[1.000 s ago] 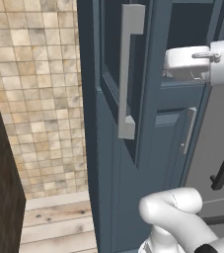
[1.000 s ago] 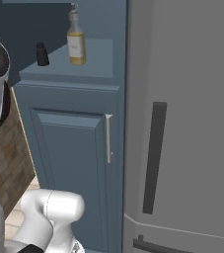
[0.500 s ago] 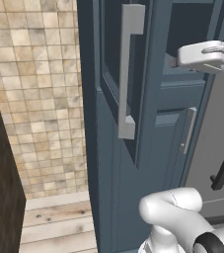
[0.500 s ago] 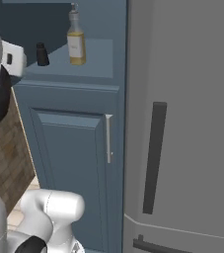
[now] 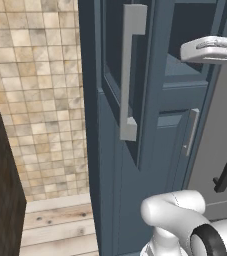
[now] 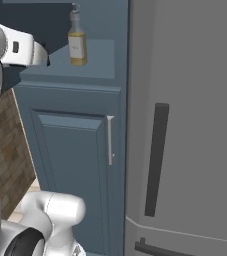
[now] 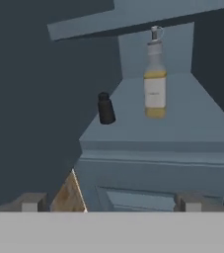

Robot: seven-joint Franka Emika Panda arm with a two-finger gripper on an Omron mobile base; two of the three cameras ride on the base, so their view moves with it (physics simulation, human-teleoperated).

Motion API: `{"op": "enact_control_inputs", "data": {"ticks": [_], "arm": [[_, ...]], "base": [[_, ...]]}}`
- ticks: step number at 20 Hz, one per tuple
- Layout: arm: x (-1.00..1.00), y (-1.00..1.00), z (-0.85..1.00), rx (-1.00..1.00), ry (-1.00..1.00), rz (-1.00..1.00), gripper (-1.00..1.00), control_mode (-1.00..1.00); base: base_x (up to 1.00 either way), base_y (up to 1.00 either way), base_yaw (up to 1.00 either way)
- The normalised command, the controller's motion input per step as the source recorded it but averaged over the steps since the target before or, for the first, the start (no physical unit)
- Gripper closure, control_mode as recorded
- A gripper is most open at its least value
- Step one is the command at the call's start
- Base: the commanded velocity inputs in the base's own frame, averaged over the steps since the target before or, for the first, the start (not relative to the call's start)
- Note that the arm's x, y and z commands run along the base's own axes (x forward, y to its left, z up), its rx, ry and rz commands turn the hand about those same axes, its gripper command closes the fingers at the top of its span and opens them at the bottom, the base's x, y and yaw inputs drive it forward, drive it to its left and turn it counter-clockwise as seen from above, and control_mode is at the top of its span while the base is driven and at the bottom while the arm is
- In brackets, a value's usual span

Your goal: Move the oil and vinegar bottle and shaker from the cabinet to the dining counter.

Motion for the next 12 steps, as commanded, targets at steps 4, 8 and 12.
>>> {"op": "enact_control_inputs", "data": {"ticks": [4, 8, 12], "arm": [[0.41, -0.24, -0.22, -0.13, 0.0, -0.26, -1.0, -1.0], [0.49, -0.13, -0.14, -0.05, 0.0, -0.16, -1.0, -1.0], [0.57, -0.17, 0.0, 0.0, 0.0, -0.08, -1.0, -1.0]], "base": [[0.0, 0.0, 0.0], [0.0, 0.0, 0.0], [0.0, 0.0, 0.0]]}}
